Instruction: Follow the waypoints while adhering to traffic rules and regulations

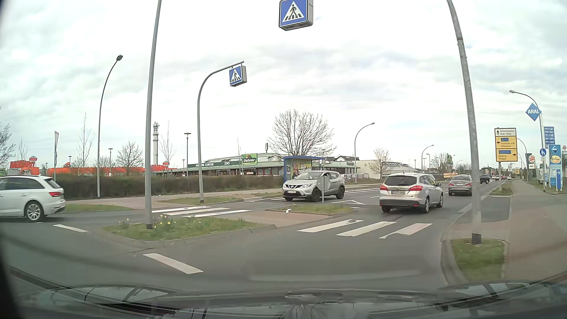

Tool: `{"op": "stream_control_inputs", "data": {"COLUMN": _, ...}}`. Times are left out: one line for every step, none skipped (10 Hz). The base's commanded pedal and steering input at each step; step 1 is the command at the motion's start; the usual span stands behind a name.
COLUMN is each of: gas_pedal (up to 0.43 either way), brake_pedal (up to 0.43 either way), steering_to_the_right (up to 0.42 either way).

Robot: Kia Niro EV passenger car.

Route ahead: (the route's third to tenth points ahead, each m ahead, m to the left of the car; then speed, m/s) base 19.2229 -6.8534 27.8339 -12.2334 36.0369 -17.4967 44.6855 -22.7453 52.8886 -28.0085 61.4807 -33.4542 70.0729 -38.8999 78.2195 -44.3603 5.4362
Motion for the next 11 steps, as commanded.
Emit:
{"op": "stream_control_inputs", "data": {"gas_pedal": 0.157, "brake_pedal": 0.0, "steering_to_the_right": 0.021}}
{"op": "stream_control_inputs", "data": {"gas_pedal": 0.157, "brake_pedal": 0.0, "steering_to_the_right": 0.045}}
{"op": "stream_control_inputs", "data": {"gas_pedal": 0.157, "brake_pedal": 0.0, "steering_to_the_right": 0.066}}
{"op": "stream_control_inputs", "data": {"gas_pedal": 0.169, "brake_pedal": 0.0, "steering_to_the_right": 0.086}}
{"op": "stream_control_inputs", "data": {"gas_pedal": 0.169, "brake_pedal": 0.0, "steering_to_the_right": 0.118}}
{"op": "stream_control_inputs", "data": {"gas_pedal": 0.169, "brake_pedal": 0.0, "steering_to_the_right": 0.15}}
{"op": "stream_control_inputs", "data": {"gas_pedal": 0.169, "brake_pedal": 0.0, "steering_to_the_right": 0.179}}
{"op": "stream_control_inputs", "data": {"gas_pedal": 0.169, "brake_pedal": 0.0, "steering_to_the_right": 0.205}}
{"op": "stream_control_inputs", "data": {"gas_pedal": 0.189, "brake_pedal": 0.0, "steering_to_the_right": 0.223}}
{"op": "stream_control_inputs", "data": {"gas_pedal": 0.197, "brake_pedal": 0.0, "steering_to_the_right": 0.239}}
{"op": "stream_control_inputs", "data": {"gas_pedal": 0.197, "brake_pedal": 0.0, "steering_to_the_right": 0.249}}
